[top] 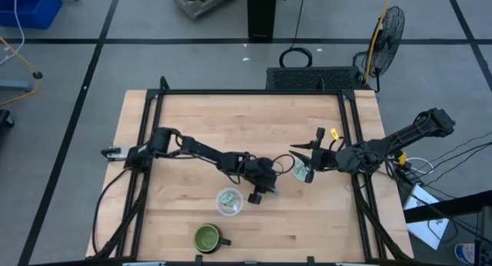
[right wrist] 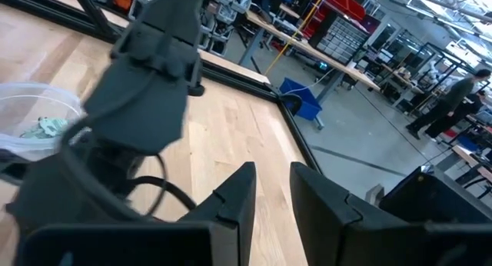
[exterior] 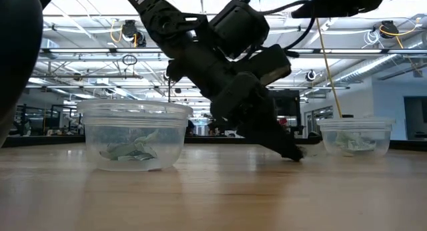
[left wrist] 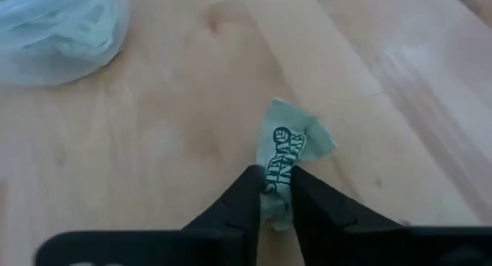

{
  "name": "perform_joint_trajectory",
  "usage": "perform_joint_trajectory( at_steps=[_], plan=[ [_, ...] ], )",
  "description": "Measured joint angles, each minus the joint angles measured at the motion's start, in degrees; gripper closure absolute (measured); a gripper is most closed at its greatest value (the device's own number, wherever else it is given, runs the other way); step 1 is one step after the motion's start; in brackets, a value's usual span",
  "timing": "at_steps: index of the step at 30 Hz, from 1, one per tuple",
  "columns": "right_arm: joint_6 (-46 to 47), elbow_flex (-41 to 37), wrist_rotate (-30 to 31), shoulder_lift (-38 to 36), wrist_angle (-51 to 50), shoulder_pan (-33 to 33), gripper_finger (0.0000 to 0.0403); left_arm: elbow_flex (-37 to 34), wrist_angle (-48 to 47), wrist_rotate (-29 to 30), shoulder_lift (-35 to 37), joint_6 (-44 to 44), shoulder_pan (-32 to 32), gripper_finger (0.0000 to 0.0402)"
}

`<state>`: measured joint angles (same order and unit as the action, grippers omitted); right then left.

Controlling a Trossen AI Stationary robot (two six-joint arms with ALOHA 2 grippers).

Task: Pick and place Stevia / Truvia into bins
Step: Put the white stevia packet into the left transparent container, then return to Home Position

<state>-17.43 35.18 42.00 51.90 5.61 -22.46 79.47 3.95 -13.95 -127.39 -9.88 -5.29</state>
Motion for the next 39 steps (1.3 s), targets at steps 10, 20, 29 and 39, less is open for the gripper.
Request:
perform_joint_trajectory(
  at_steps=[10,20,29,39],
  plan=[
    [0.11,0.02,-0.02,0.0,-0.34,0.0,0.0328,-0.15,-27.47,1.37,15.93,-2.47,0.51,0.0373],
    [1.75,0.01,-0.04,0.0,-0.68,-0.02,0.0328,-0.59,-52.45,2.66,27.07,6.36,-7.41,0.0355],
    [3.12,-2.47,-0.05,0.04,0.16,-0.02,0.0328,-6.47,-46.65,12.09,26.15,11.71,-12.38,0.0337],
    [4.58,-2.54,-0.05,0.04,0.7,-0.02,0.0328,-6.76,-43.47,12.58,26.31,8.86,-11.94,0.0257]
  ],
)
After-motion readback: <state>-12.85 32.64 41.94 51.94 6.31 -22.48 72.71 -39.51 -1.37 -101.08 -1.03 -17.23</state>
